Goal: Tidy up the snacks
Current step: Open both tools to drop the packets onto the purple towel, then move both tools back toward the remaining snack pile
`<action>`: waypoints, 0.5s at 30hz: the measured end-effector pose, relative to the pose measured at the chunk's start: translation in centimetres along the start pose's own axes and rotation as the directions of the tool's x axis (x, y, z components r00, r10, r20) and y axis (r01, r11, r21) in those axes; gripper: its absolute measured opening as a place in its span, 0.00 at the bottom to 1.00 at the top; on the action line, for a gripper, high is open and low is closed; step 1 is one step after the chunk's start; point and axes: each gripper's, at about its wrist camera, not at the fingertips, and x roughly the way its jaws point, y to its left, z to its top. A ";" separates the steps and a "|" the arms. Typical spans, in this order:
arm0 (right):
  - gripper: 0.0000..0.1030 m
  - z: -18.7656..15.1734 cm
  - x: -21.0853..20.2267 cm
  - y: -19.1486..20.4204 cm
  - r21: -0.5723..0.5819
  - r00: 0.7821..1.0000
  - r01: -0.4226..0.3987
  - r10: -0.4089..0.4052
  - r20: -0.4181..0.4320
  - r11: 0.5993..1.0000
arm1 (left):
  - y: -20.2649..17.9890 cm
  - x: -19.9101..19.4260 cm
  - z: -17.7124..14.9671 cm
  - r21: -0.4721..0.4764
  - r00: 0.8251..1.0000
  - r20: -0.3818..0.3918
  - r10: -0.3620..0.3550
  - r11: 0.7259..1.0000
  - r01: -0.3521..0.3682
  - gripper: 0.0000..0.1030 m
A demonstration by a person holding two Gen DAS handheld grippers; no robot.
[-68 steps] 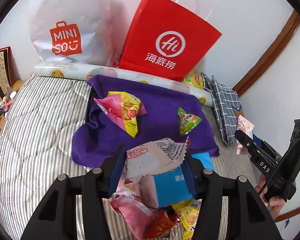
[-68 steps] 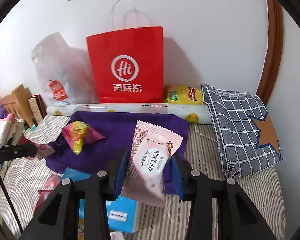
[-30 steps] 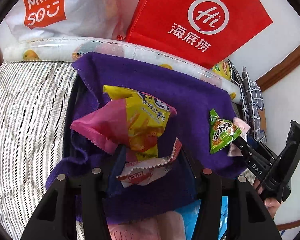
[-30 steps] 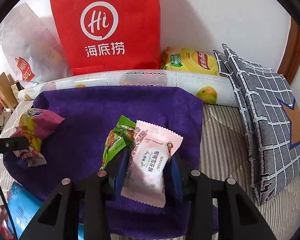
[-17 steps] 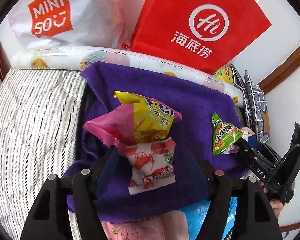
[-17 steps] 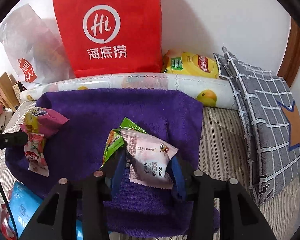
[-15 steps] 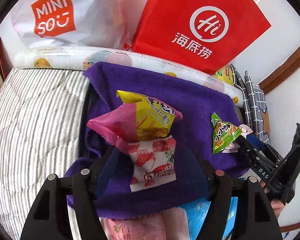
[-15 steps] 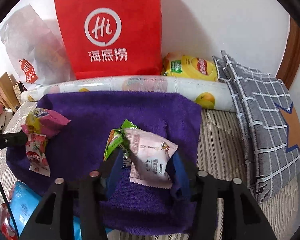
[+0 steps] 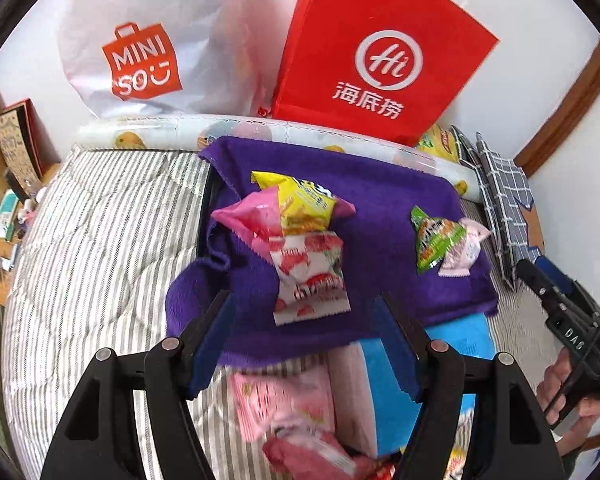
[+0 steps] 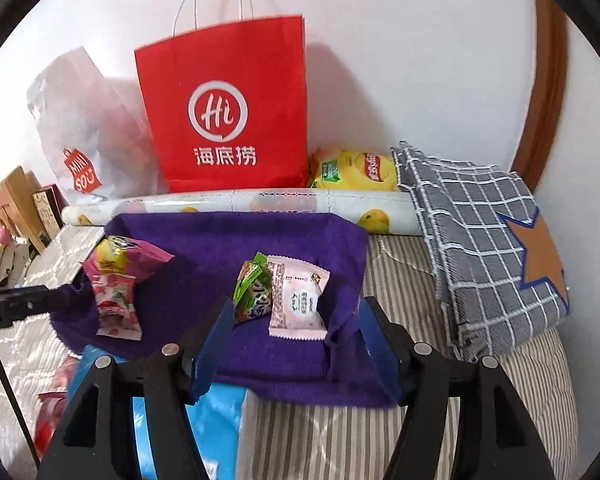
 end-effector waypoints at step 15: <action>0.62 -3.2 -6.9 1.7 0.001 0.999 0.037 -0.037 -0.020 0.999 | -1.1 -6.4 -5.0 0.018 0.994 0.106 -0.022 1.000 0.020 0.69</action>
